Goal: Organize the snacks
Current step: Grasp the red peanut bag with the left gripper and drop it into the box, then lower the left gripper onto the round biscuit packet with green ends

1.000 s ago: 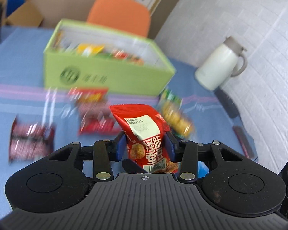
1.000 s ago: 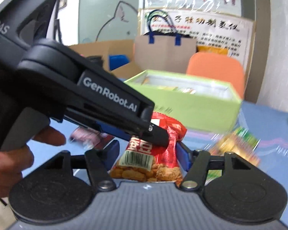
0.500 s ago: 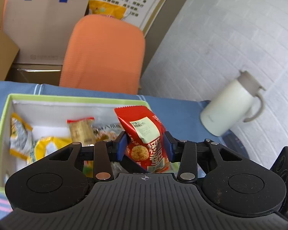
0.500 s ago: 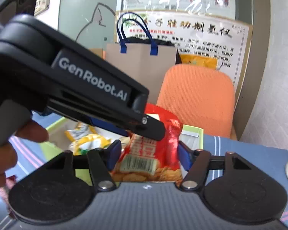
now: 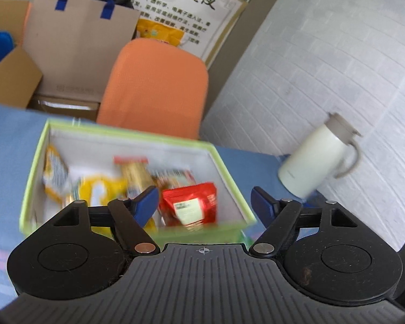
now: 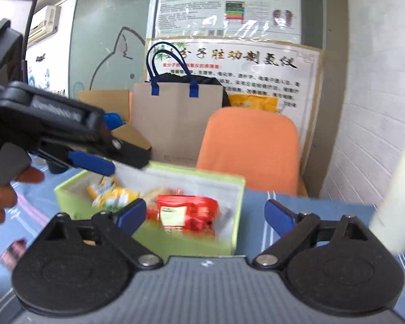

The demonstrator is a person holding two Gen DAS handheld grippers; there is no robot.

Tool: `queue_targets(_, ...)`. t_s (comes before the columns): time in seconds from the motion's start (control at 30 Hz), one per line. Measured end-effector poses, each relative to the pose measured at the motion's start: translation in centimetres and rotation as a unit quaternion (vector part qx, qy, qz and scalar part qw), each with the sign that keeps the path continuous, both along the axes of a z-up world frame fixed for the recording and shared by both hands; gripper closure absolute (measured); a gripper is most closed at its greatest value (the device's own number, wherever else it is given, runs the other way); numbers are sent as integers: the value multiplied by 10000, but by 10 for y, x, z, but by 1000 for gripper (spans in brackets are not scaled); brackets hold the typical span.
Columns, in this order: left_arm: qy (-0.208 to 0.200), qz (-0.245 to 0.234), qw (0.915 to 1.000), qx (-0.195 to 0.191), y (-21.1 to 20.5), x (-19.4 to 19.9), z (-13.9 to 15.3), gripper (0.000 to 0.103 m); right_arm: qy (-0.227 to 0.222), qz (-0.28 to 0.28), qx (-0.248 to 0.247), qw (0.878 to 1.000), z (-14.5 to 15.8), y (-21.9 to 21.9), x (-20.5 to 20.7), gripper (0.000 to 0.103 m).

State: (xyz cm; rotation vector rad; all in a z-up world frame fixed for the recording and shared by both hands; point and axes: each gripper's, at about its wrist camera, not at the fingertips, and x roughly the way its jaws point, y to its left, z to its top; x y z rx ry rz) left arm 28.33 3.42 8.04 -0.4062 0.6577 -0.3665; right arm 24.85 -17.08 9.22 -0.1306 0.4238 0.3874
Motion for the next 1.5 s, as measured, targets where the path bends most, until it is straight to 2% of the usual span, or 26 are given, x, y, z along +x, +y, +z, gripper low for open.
queue_targets(0.1,128,-150,9998,-9,-7,-36,-15,37,325,-193,-43,9993,-22,-9,-36,10)
queue_targets(0.2,425,-315,9986,-19,-18,-63,-41,36,720,-315,131,9968,-45,-11,-71,10)
queue_targets(0.3,836,-319,9958,-199,-19,-81,-65,37,974,-37,288,9948,-61,1,-99,10)
queue_targets(0.4,1072,-175,9935,-340,-9,-96,-77,37,1074,60,260,9939,-69,16,-102,10)
queue_targets(0.6,1047,297,9937,-258,27,-130,-78,35,1401,34,79,9901,-87,34,-72,10)
queue_targets(0.8,1033,571,9928,-219,56,-144,-77,34,1485,616,281,9866,-88,74,-85,10)
queue_targets(1.0,1068,561,9924,-238,63,-151,-82,33,1542,857,509,9830,-92,100,-122,10)
queue_targets(1.1,1173,485,9915,-302,60,-150,-88,33,1358,597,336,9884,-90,98,-136,10)
queue_targets(1.27,1358,283,9896,-391,45,-150,-98,32,1418,432,258,9886,-96,97,-140,9)
queue_targets(1.3,1380,235,9894,-375,42,-150,-99,32,1451,438,210,9882,-97,100,-140,0)
queue_targets(1.47,1441,190,9888,-341,33,-152,-103,28,1313,219,-352,9905,-102,121,-147,1)
queue_targets(1.5,1439,191,9888,-347,32,-151,-103,27,1289,199,-272,9911,-102,120,-149,1)
